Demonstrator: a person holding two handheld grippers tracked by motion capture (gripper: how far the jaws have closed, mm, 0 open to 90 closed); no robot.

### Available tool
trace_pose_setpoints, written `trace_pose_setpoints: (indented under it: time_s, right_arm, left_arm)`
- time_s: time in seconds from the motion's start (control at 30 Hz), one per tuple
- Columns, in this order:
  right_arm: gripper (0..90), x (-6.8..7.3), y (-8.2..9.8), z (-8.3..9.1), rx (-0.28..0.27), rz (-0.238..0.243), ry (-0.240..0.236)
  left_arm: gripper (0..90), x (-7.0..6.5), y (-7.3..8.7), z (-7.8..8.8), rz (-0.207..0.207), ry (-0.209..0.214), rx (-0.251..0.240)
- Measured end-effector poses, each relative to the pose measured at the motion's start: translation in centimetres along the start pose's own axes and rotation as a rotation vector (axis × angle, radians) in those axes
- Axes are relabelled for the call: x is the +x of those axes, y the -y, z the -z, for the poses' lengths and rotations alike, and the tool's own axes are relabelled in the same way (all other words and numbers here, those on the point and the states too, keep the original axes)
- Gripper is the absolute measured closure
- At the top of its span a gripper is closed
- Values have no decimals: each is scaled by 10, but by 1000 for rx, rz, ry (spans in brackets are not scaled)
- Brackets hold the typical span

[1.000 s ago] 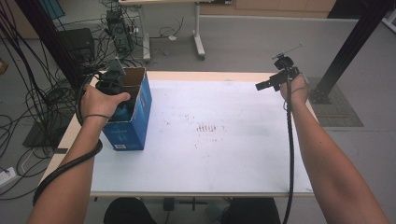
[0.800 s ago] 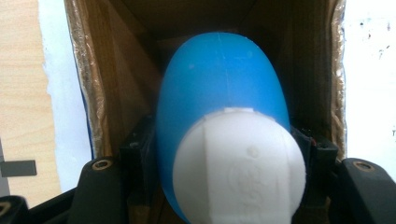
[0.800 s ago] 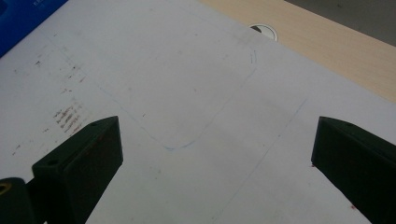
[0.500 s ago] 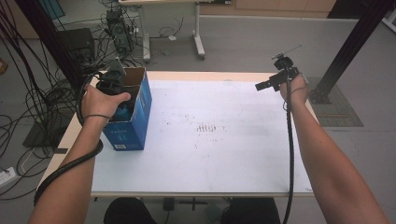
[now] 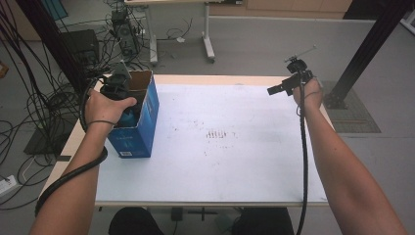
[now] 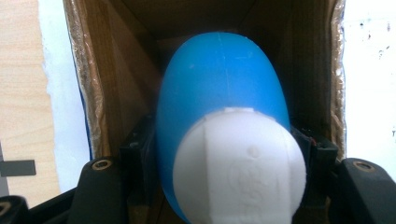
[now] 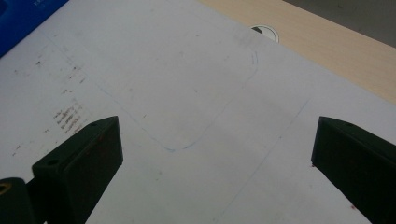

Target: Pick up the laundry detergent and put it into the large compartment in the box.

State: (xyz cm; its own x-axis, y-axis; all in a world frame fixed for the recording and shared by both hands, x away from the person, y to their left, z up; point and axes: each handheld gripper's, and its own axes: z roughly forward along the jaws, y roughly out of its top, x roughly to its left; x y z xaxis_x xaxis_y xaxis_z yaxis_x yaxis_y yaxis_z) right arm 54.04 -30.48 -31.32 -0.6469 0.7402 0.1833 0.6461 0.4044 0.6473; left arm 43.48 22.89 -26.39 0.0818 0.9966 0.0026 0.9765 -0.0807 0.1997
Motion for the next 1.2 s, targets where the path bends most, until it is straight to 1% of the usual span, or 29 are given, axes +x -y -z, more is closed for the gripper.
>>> trace_pose_setpoints:
  time_s: [0.47, 0.57, 0.97, 1.07, 1.1, 1.2]
  right_arm:
    - [19, 0, 0, 0, -4, 0, -2]
    - [19, 1, -1, 0, -3, 2, -3]
    - [19, 0, 0, 1, -4, -4, -3]
    - [19, 0, 0, 1, -3, -1, -1]
    - [19, 1, 0, 1, -5, -2, 0]
    - [19, 0, 0, 1, -3, -1, -2]
  left_arm:
    - [377, 0, 0, 0, 5, 1, 0]
    - [377, 1, 0, 0, 12, 2, 0]
    - [377, 1, 1, 0, 10, 1, -1]
    - [377, 1, 1, 0, 15, 1, 0]
    - [377, 1, 1, 0, 24, 2, -4]
    - [377, 1, 1, 0, 23, 3, -2]
